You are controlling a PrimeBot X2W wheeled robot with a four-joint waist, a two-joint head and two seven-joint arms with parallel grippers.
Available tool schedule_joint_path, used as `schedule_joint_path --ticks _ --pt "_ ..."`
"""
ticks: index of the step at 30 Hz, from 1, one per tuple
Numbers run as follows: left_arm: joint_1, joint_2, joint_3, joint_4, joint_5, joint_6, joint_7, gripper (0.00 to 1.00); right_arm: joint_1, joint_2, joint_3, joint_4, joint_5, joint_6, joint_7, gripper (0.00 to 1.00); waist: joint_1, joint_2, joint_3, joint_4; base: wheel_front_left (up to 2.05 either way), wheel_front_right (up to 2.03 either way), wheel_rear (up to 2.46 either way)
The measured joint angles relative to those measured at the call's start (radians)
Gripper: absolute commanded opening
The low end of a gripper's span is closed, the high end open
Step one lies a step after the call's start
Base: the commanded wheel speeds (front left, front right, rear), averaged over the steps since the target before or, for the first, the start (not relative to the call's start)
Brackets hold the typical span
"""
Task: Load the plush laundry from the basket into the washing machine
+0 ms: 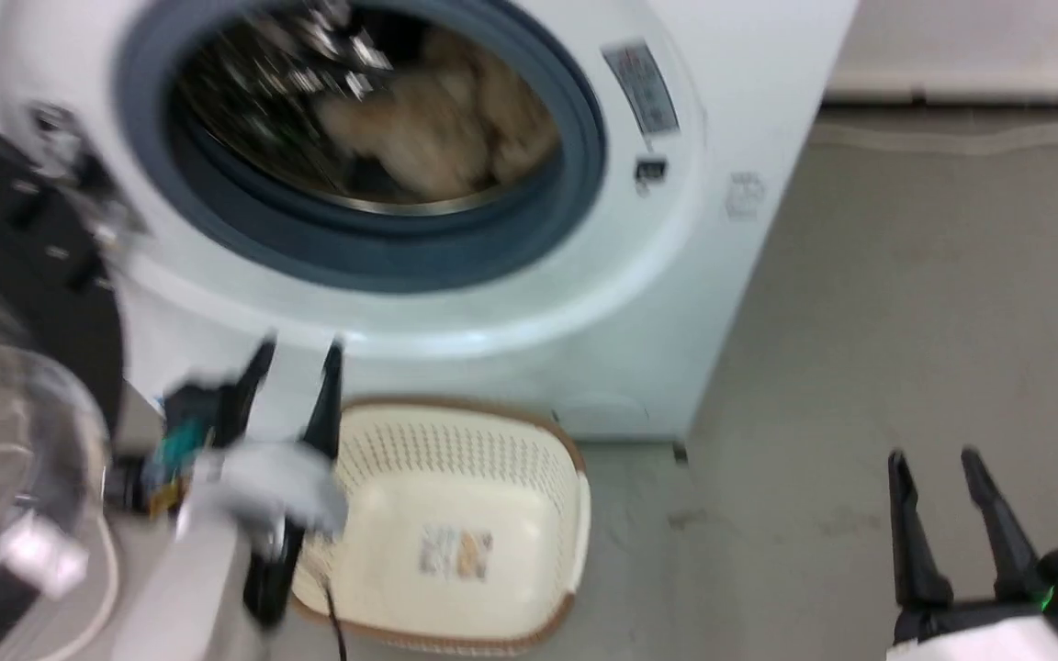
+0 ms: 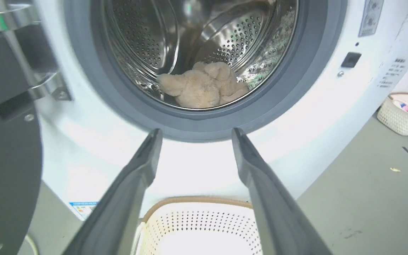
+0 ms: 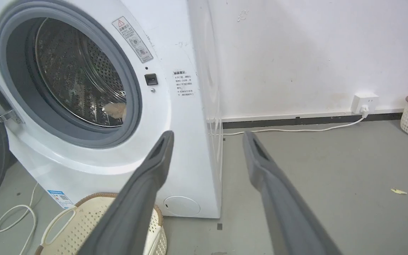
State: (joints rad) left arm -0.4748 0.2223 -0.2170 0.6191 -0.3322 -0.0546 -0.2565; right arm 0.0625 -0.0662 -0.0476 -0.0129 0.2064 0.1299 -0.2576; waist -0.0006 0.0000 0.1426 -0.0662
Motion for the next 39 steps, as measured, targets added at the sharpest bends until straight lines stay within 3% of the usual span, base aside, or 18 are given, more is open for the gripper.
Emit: schedule_joint_path --ticks 7,11,17,31,39 --pt "0.348 -0.004 0.042 -0.297 -0.017 0.073 0.000 1.00 0.072 0.007 0.008 0.001 -0.033 0.000 0.000 1.00 0.0001 0.0000 -0.143 0.067 0.00 0.00 0.00" --pt "0.469 -0.030 0.043 -0.448 -0.006 0.062 0.000 1.00 0.084 0.010 0.032 -0.006 -0.060 0.000 0.000 1.00 0.0004 0.0000 -0.181 0.101 0.00 0.00 0.00" --pt "0.576 -0.044 0.069 -0.567 0.090 0.087 0.000 1.00 0.102 0.013 0.018 -0.039 -0.046 0.000 0.000 1.00 0.0005 0.0000 -0.208 0.117 0.00 0.00 0.00" --pt "0.602 -0.062 0.069 -0.569 0.173 0.024 0.000 1.00 0.134 0.013 0.005 -0.023 -0.050 0.000 0.000 1.00 0.0006 0.0000 -0.210 0.104 0.00 0.00 0.00" --pt "0.583 -0.084 0.075 -0.546 0.203 0.014 0.000 1.00 0.133 0.013 0.007 -0.004 -0.057 0.000 0.000 1.00 0.0007 0.0000 -0.184 0.088 0.00 0.00 0.00"
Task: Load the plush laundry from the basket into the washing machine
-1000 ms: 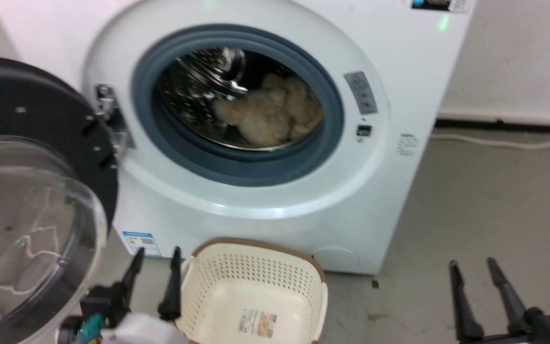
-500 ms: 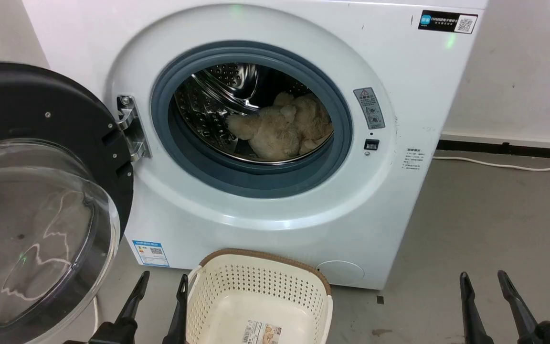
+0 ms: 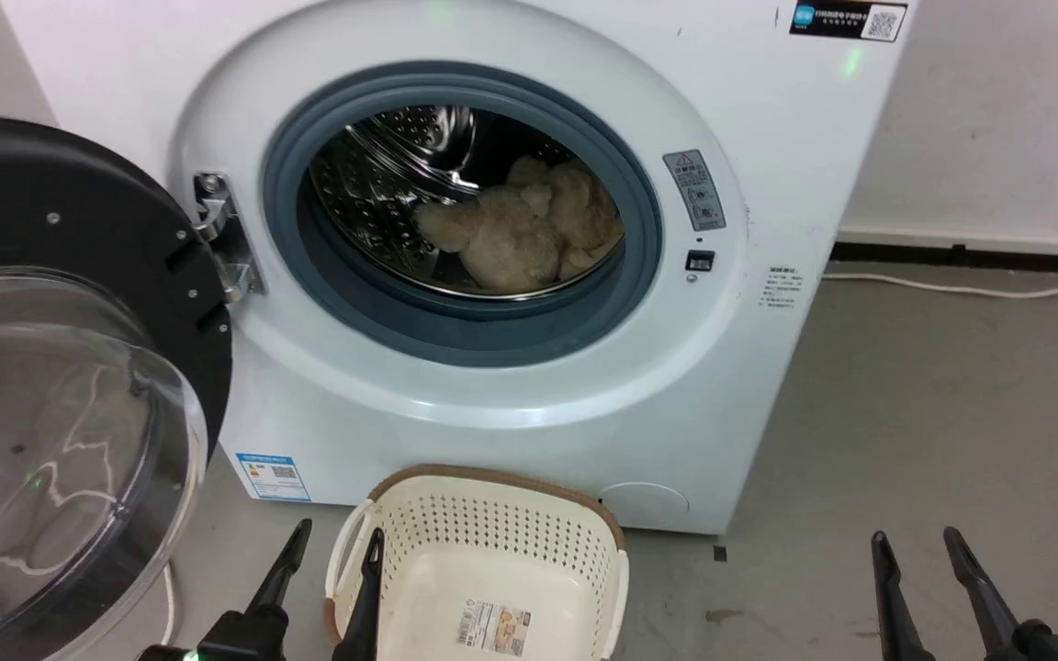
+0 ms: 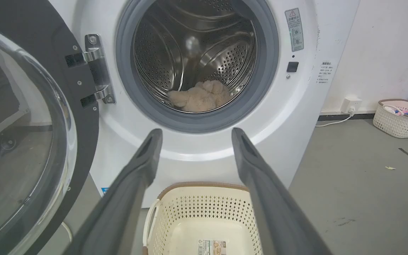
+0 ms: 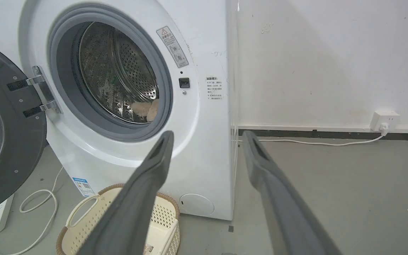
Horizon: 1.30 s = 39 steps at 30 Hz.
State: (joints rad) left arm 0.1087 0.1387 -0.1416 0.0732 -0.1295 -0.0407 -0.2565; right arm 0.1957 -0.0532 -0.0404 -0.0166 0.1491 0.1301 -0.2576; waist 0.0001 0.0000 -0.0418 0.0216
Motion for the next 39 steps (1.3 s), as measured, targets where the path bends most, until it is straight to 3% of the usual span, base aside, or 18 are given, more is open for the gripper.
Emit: schedule_joint_path --ticks 8,9,39 --pt "-0.008 -0.023 0.016 0.011 0.022 0.003 0.000 1.00 -0.007 0.000 0.022 0.002 0.000 0.000 0.000 1.00 0.0000 0.0000 0.029 -0.024 0.00 0.00 0.00" --pt "-0.008 -0.025 0.017 0.010 0.023 0.004 0.001 0.00 -0.008 0.000 0.022 0.002 0.000 0.000 0.000 0.00 0.0001 0.0000 0.030 -0.025 0.00 0.00 0.00" --pt "-0.012 -0.034 0.037 -0.001 0.039 0.007 0.053 0.00 -0.030 0.000 0.025 0.004 -0.024 0.000 0.053 0.00 0.0000 0.0000 0.033 -0.025 0.00 0.00 0.00"
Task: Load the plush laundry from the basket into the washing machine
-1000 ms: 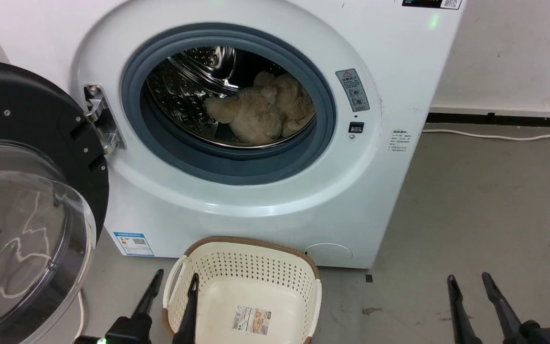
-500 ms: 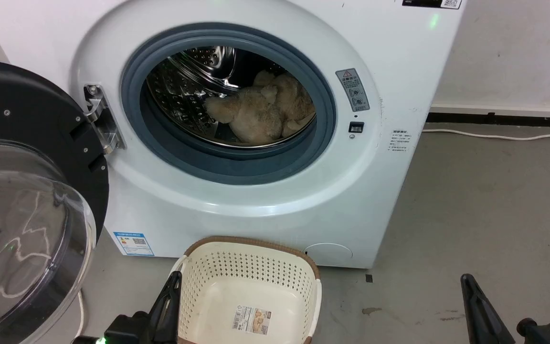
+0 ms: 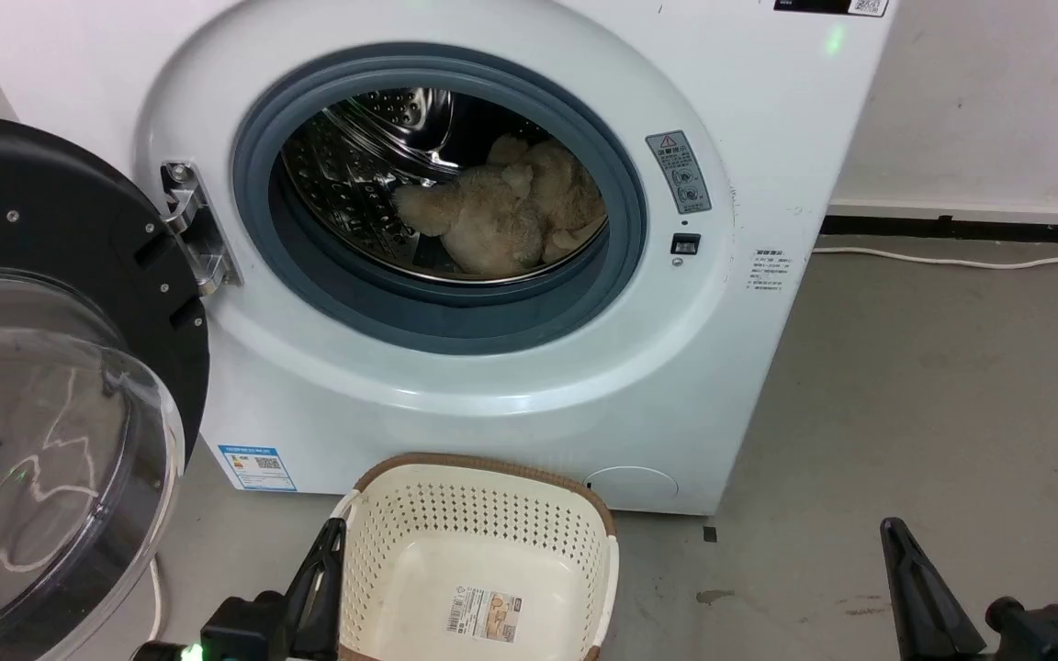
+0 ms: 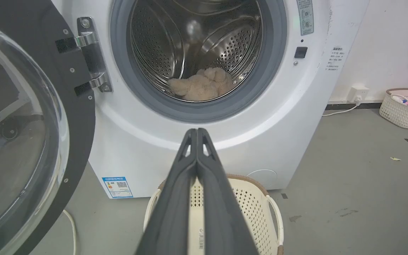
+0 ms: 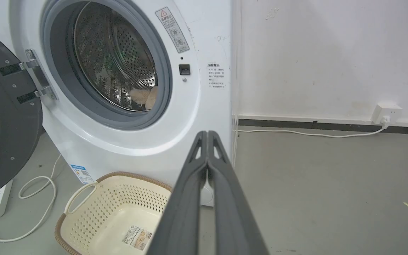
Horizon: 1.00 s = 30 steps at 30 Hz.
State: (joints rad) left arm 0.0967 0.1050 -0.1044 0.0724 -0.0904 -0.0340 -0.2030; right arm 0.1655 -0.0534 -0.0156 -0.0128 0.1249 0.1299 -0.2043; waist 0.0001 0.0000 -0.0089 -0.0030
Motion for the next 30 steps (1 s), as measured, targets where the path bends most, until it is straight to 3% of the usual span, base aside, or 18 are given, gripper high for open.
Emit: schedule_joint_path --ticks 30 --pt "-0.022 -0.018 0.031 -0.020 0.027 0.009 0.059 0.00 -0.042 0.000 0.004 0.002 -0.038 0.000 0.060 0.00 0.0000 0.0000 0.003 0.001 0.00 0.00 0.00"
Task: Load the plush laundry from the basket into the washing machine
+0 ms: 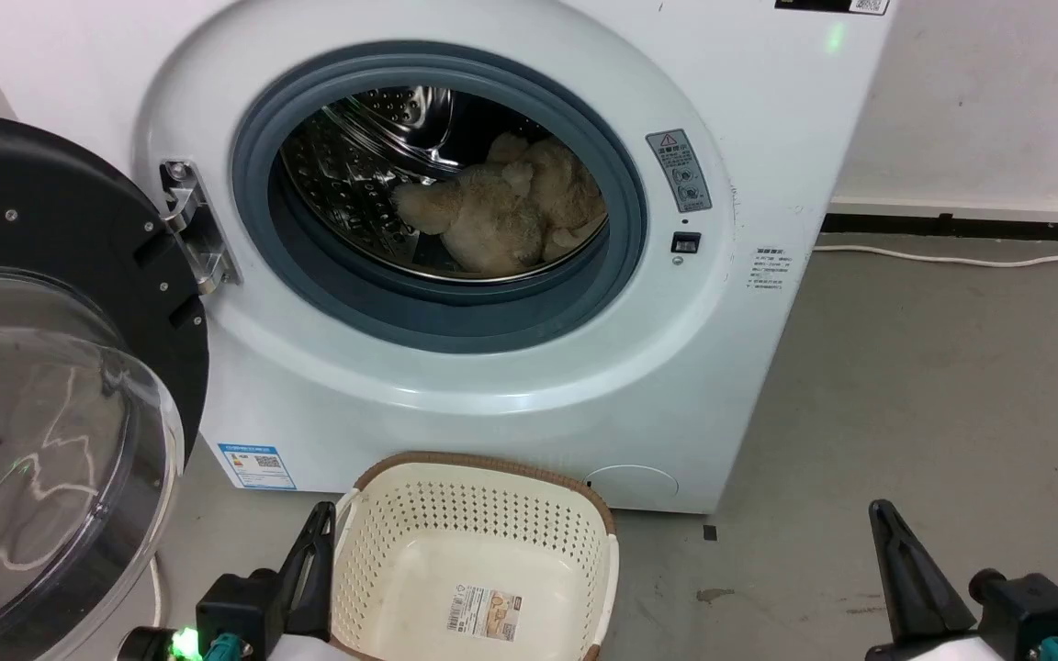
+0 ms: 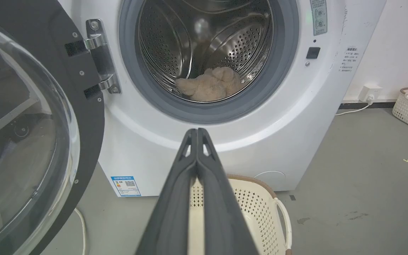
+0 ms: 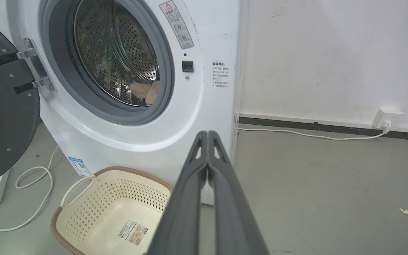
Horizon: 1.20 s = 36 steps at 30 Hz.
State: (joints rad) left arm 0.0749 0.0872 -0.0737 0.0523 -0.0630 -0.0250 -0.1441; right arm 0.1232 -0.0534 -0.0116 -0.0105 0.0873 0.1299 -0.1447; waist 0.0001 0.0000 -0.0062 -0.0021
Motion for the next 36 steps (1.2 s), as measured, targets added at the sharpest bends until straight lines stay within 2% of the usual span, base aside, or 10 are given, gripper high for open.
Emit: schedule_joint_path --ticks 36 --pt "-0.035 -0.015 0.034 -0.024 0.026 0.009 0.069 0.00 -0.052 0.000 0.005 0.003 -0.038 0.000 0.072 0.00 -0.0001 0.0000 0.003 0.001 0.00 0.00 0.00"
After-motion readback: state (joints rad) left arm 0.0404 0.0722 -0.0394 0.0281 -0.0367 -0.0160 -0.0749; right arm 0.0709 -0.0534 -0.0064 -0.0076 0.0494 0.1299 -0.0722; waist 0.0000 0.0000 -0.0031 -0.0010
